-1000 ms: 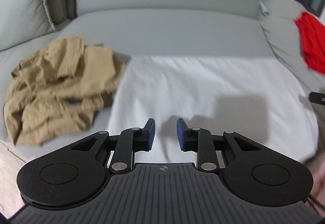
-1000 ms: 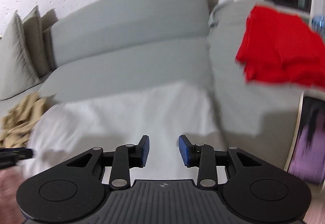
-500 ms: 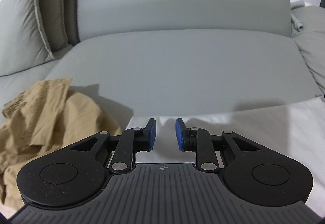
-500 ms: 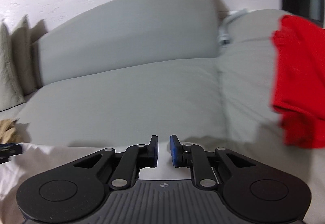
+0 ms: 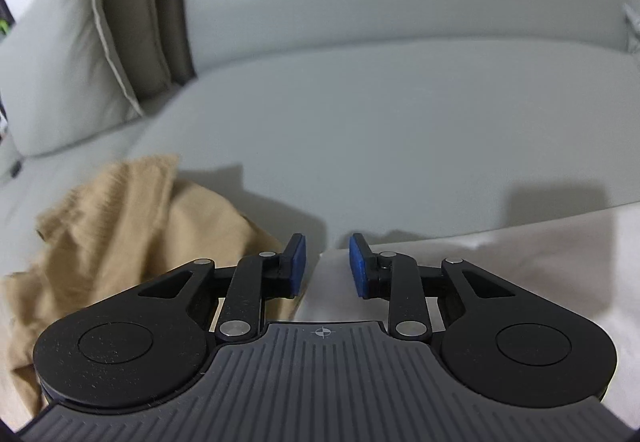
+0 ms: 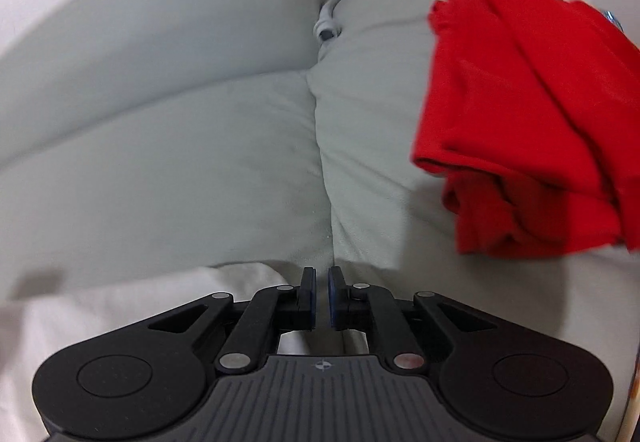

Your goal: Fold clothes

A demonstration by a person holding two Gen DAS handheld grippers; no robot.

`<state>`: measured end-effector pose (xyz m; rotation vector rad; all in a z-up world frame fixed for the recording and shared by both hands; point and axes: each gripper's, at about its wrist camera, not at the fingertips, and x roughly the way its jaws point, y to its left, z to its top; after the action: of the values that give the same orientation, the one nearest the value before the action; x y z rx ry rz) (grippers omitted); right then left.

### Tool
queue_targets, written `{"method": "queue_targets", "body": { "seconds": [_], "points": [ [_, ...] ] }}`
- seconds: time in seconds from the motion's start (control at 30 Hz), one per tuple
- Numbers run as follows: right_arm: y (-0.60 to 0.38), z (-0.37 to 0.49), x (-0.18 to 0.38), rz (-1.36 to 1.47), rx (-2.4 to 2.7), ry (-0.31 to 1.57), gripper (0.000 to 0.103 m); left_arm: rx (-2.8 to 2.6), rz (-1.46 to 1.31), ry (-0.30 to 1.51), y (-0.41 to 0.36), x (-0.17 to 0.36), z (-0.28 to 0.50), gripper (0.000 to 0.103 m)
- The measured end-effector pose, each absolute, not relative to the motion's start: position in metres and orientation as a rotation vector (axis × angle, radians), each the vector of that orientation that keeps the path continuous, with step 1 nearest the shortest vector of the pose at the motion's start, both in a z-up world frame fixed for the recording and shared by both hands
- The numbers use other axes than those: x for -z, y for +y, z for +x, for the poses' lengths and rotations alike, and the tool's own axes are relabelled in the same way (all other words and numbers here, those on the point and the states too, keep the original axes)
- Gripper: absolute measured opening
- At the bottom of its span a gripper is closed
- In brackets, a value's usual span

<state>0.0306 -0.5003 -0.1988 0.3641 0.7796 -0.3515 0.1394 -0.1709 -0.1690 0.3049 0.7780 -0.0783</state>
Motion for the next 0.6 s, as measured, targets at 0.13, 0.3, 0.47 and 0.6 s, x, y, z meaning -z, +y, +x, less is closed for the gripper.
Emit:
{"method": "queue_targets", "body": {
  "seconds": [0.13, 0.3, 0.47, 0.6],
  "points": [
    [-0.467, 0.016, 0.184, 0.367, 0.107, 0.74, 0.017, 0.197, 0.339, 0.792, -0.192, 0.167, 0.105, 0.031],
    [-0.422, 0.012, 0.191, 0.203, -0.041, 0.833, 0.015, 0.158, 0.404, 0.847, -0.205, 0.186, 0.088, 0.031],
    [-0.444, 0.008, 0.196, 0.193, 0.083, 0.88, 0.006, 0.095, 0.481, 0.855, -0.186, 0.192, 0.089, 0.026],
    [-0.481, -0.01, 0.2, 0.24, 0.328, 0.926, 0.011, 0.076, 0.534, 0.875, -0.168, 0.193, 0.088, 0.021]
  ]
}}
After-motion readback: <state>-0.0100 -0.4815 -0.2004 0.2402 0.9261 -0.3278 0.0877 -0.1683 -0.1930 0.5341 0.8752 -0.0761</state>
